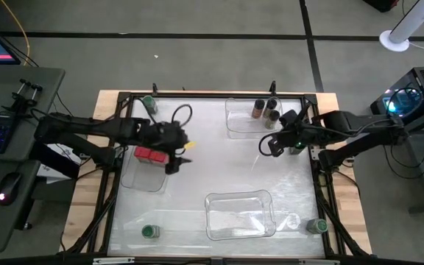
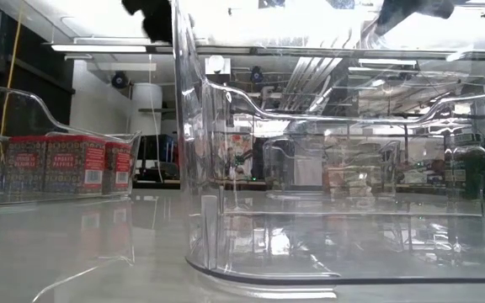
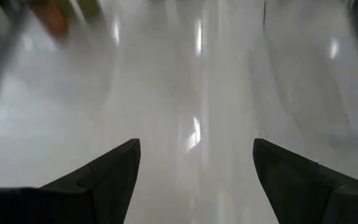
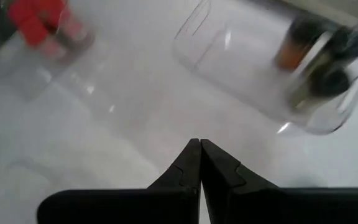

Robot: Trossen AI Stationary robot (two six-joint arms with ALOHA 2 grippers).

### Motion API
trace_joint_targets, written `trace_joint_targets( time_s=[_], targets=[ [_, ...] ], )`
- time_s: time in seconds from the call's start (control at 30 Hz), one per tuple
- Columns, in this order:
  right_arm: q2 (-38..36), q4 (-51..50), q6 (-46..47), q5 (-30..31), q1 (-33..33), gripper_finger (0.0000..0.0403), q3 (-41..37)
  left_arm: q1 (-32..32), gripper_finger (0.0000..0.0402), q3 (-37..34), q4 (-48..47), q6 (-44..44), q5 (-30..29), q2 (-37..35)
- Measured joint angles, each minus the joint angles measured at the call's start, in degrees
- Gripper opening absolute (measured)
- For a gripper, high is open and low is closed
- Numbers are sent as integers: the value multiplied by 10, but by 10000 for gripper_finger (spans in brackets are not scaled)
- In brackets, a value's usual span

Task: Sort spices by type
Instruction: Put the green seasoning bottle into the bottom right transparent bin

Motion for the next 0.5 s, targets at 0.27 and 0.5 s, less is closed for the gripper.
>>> trace_joint_targets(
  time_s=[0.27, 0.5],
  targets=[
    [31, -31, 37, -130, 39, 1, 0, 51, 298, 0, 220, 18, -91, 0],
    [56, -158, 146, -131, 65, 72, 0, 109, 298, 0, 251, -91, -141, 0]
  ],
)
